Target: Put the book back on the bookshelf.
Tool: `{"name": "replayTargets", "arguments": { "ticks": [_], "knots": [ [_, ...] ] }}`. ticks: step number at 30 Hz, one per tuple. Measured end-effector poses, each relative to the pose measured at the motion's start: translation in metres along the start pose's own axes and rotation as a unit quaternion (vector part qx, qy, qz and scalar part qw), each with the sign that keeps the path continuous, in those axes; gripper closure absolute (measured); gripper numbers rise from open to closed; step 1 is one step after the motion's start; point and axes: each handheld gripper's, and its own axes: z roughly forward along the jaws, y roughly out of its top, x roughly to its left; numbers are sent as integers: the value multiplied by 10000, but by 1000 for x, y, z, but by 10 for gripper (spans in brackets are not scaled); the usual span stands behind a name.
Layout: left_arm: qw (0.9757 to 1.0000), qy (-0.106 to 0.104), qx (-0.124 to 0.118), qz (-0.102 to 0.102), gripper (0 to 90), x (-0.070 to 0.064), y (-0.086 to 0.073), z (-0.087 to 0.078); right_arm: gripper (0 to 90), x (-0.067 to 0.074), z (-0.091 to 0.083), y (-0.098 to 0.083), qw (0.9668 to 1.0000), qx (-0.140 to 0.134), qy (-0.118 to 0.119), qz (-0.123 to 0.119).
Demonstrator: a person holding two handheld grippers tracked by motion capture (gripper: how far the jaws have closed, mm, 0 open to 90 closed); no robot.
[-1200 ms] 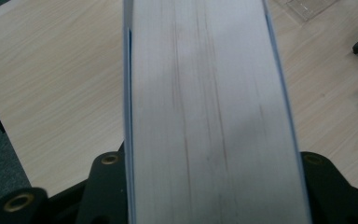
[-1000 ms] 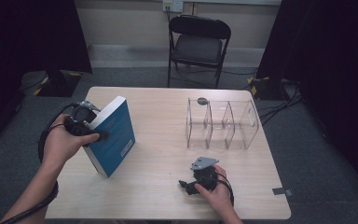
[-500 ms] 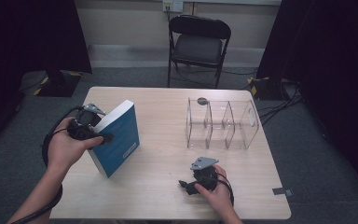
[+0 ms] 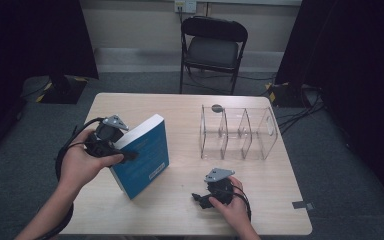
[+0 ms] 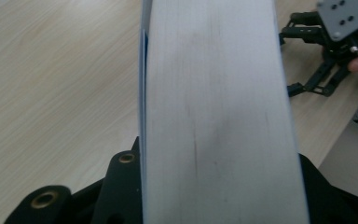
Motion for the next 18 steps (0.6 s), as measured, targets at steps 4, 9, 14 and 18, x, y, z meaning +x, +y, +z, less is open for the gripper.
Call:
{"name": "replayTargets", "arguments": {
  "ticks": [4, 9, 14, 18],
  "knots": [
    [9996, -159, -35, 239, 612, -18, 3, -1, 148, 0, 0, 0, 10000, 0, 0, 6],
    [9974, -537, 0, 476, 612, -31, 6, 1, 148, 0, 0, 0, 10000, 0, 0, 3],
    [9949, -656, 39, 766, 611, -51, 5, 7, 148, 0, 0, 0, 10000, 1, 0, 10],
    [9929, -712, 81, 954, 611, -59, 2, 11, 148, 0, 0, 0, 10000, -1, 0, 2]
  ]
}}
